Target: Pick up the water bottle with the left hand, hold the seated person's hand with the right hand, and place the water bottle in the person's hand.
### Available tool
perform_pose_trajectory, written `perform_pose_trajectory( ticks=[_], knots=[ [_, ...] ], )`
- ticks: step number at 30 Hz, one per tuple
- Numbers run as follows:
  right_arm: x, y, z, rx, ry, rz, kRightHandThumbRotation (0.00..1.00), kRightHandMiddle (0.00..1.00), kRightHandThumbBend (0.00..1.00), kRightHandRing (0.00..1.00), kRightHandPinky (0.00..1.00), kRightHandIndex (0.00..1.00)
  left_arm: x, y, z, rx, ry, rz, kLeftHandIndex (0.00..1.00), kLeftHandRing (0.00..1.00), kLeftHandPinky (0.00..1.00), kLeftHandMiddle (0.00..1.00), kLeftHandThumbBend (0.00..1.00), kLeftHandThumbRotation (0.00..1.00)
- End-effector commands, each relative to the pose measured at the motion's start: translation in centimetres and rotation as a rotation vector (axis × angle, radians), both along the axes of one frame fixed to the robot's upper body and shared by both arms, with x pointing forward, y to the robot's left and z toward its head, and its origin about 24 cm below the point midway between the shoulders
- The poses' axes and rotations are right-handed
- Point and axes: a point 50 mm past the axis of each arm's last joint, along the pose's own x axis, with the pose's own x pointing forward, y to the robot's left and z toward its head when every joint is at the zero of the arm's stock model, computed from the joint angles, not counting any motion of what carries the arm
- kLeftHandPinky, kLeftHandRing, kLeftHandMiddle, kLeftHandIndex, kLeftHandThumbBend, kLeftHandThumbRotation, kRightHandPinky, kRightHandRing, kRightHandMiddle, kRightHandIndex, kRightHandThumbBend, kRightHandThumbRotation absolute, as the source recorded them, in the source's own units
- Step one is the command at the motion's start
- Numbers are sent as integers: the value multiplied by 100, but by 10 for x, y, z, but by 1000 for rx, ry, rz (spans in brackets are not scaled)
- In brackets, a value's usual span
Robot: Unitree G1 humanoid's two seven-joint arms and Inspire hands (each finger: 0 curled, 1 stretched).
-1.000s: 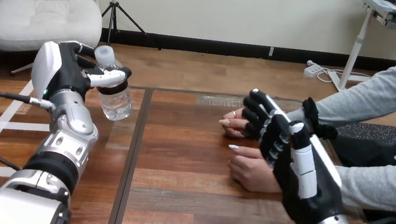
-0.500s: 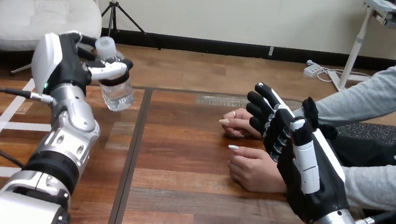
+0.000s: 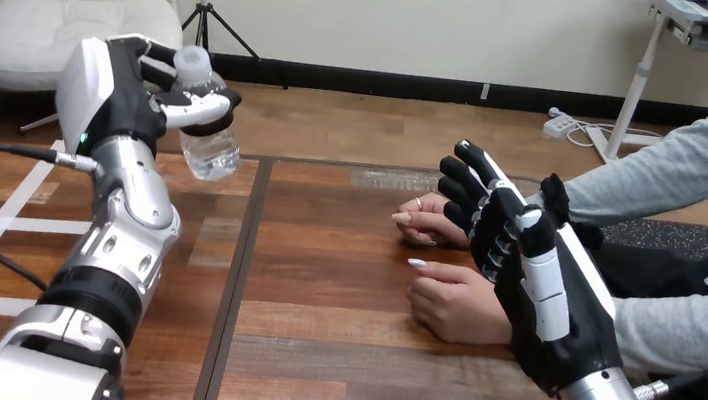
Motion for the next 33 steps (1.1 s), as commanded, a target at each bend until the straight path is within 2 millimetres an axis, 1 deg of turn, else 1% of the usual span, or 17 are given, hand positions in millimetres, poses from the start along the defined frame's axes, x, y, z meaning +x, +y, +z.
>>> perform_pose_trajectory(
  ticks=[1, 3, 5, 8, 11, 13, 17, 20, 23, 29, 33],
  knots=[
    [14, 1, 16, -18, -94, 4, 100, 95, 82, 96, 97, 96, 8, -5, 33, 14, -128, -35, 42, 21, 15, 28, 62, 0],
    [15, -1, 16, -43, -103, -9, 100, 95, 82, 96, 97, 96, 8, -5, 33, 13, -131, -37, 40, 20, 14, 27, 62, 0],
    [17, -2, 17, -91, -121, -30, 100, 94, 84, 94, 94, 95, 7, -6, 34, 17, -133, -39, 38, 20, 13, 27, 61, 0],
    [19, -5, 19, -157, -153, -47, 100, 94, 86, 94, 91, 94, 7, -6, 35, 15, -134, -39, 40, 22, 15, 29, 61, 0],
    [22, -8, 21, -220, -185, -53, 100, 94, 87, 93, 88, 93, 7, -5, 36, 7, -131, -40, 39, 23, 16, 30, 61, 0],
    [24, -9, 22, -246, -196, -52, 100, 94, 86, 94, 87, 93, 7, -5, 36, 0, -129, -40, 39, 23, 16, 30, 61, 0],
    [28, -14, 24, -322, -226, -79, 100, 94, 89, 93, 87, 92, 7, -5, 37, -5, -121, -40, 39, 24, 16, 30, 62, 0],
    [31, -17, 26, -381, -242, -99, 99, 93, 94, 92, 87, 92, 7, -4, 38, -6, -113, -41, 38, 23, 16, 30, 62, 0],
    [34, -20, 28, -428, -256, -115, 98, 91, 98, 91, 86, 91, 6, -4, 39, -1, -103, -40, 40, 24, 16, 31, 63, 0],
    [41, -26, 32, -515, -277, -128, 95, 90, 99, 88, 84, 90, 5, -4, 42, -1, -90, -42, 42, 25, 17, 32, 64, 0],
    [45, -30, 34, -564, -307, -132, 92, 88, 100, 85, 78, 90, 4, -3, 43, 1, -85, -48, 43, 27, 18, 34, 65, 0]
  ],
)
